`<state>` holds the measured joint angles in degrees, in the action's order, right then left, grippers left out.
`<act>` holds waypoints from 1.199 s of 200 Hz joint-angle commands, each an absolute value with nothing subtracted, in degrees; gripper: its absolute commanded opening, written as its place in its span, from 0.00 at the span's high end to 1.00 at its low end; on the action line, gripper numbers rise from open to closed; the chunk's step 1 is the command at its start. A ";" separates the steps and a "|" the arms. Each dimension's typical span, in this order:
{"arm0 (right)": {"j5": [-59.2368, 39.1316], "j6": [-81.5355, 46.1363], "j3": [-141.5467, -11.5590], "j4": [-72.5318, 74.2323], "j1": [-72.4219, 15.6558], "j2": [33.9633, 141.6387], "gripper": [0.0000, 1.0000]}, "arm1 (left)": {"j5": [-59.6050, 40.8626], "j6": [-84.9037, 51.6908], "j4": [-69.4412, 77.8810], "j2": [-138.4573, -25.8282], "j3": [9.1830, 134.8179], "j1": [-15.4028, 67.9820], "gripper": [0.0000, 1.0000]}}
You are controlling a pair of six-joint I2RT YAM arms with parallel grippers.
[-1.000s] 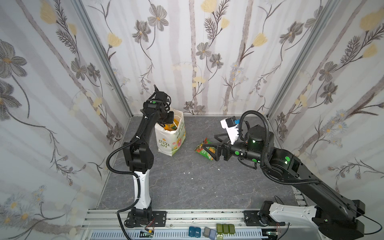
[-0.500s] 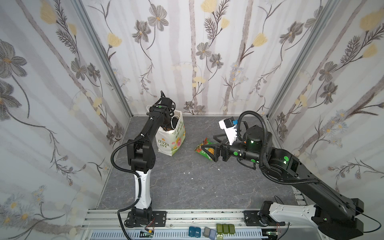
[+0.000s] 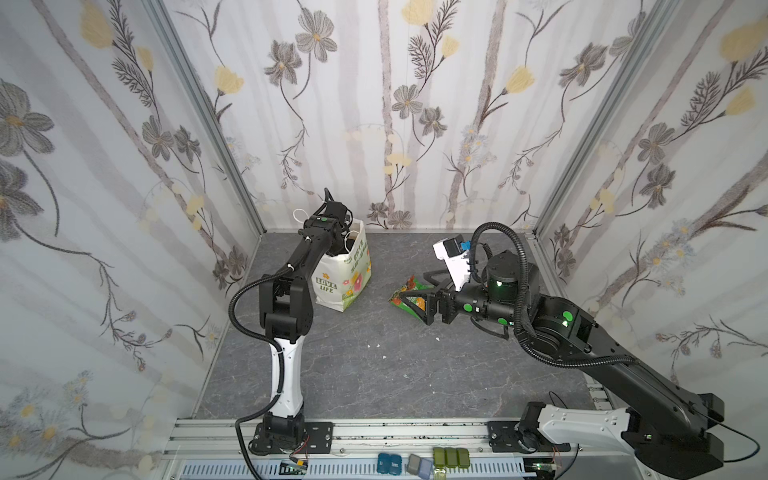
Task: Take the snacks out of the paper bag
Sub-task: 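Lower the left gripper into the bag toward the yellow snack packets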
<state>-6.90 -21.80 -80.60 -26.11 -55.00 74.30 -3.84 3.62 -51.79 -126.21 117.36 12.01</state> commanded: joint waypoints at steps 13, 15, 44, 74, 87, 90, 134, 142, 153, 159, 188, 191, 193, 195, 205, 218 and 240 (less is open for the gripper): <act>-6.44 -21.53 -81.30 -26.54 -55.11 74.27 0.01 | -4.20 2.12 -57.52 -127.13 116.11 11.89 0.65; -6.36 -21.49 -81.23 -26.50 -55.11 74.27 0.01 | -4.21 2.11 -57.56 -127.10 116.11 11.91 0.66; -5.76 -21.53 -81.13 -26.63 -55.20 74.05 0.01 | -4.94 1.64 -57.66 -125.40 116.17 11.91 0.84; -5.40 -21.62 -80.77 -26.63 -55.20 73.74 0.01 | -5.65 1.43 -57.47 -123.44 116.43 11.95 1.00; -5.36 -21.71 -80.71 -26.72 -55.20 73.58 0.01 | -5.37 1.41 -58.12 -123.23 117.31 11.87 1.00; -5.32 -21.69 -80.73 -26.72 -55.21 73.50 0.01 | -5.31 1.41 -58.30 -123.14 117.54 11.94 1.00; -4.66 -21.79 -80.28 -26.63 -55.28 72.77 0.01 | -4.66 1.17 -59.42 -120.79 120.31 11.95 1.00; -4.64 -21.84 -80.17 -26.53 -55.24 72.70 0.01 | -4.25 1.10 -59.81 -120.38 121.11 11.91 1.00; -4.57 -21.85 -80.18 -26.54 -55.28 72.64 0.01 | -3.94 1.06 -60.21 -119.91 122.17 11.95 1.00; -4.57 -21.88 -80.17 -26.48 -55.24 72.64 0.01 | -3.72 1.05 -60.53 -119.69 122.78 11.89 1.00; -4.57 -22.06 -79.98 -26.54 -55.38 72.63 0.01 | -3.26 0.98 -61.45 -118.58 124.92 11.95 1.00; -4.57 -22.06 -79.91 -26.54 -55.40 72.54 0.01 | -3.25 0.92 -61.51 -118.50 125.08 11.89 1.00; -4.57 -22.06 -79.90 -26.50 -55.38 72.52 0.01 | -3.25 0.89 -61.52 -118.35 125.14 11.94 1.00; -4.57 -22.06 -79.94 -26.51 -55.37 72.51 0.01 | -3.25 0.88 -61.48 -118.31 125.26 11.95 1.00; -4.55 -22.06 -79.86 -26.45 -55.44 72.50 0.01 | -2.98 0.80 -61.42 -117.96 125.75 11.95 1.00; -4.56 -22.02 -79.82 -26.45 -55.47 72.38 0.01 | -2.37 0.80 -61.30 -117.70 126.57 11.91 1.00; -4.48 -21.98 -79.67 -26.52 -55.46 72.19 0.01 | -1.14 0.99 -61.75 -117.53 128.37 11.95 1.00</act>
